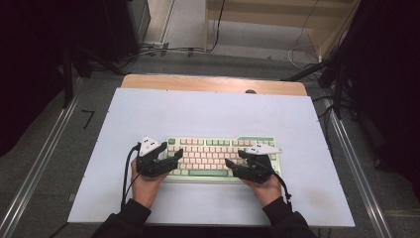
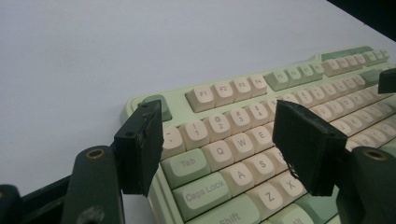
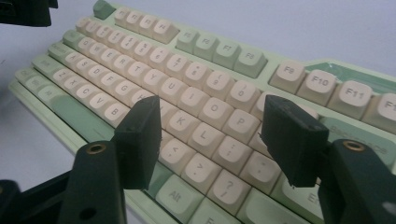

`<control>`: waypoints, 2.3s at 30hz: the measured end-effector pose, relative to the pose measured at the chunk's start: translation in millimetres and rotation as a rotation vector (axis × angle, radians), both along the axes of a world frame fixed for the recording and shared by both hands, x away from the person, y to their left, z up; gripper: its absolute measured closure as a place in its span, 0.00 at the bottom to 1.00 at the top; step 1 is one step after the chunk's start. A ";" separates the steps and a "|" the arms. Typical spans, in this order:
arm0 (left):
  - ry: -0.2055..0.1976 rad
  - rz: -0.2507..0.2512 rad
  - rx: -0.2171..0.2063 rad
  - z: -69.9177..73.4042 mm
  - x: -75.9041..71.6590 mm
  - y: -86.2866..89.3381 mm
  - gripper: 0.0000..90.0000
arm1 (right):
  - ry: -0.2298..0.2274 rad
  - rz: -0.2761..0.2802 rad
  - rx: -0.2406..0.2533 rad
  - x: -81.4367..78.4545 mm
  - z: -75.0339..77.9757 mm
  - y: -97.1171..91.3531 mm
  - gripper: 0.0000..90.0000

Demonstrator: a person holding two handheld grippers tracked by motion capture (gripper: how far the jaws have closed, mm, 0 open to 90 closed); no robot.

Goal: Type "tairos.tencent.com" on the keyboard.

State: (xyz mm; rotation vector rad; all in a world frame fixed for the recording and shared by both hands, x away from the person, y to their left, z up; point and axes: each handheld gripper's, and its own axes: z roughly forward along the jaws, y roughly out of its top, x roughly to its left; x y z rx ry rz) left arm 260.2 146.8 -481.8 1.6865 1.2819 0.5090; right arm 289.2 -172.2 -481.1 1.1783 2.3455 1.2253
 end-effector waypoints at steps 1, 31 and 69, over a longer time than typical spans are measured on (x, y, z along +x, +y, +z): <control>0.001 0.004 -0.001 -0.1 -1.1 1.2 0.38 | 0.001 0.005 -0.002 0.0 -0.1 1.7 0.44; 0.016 0.060 0.002 -2.7 -16.0 17.3 0.39 | 0.021 0.143 -0.007 1.6 -4.3 31.0 0.97; 0.015 0.050 0.005 -3.2 -15.0 15.0 0.40 | 0.021 0.168 -0.005 -0.1 -5.7 39.4 0.52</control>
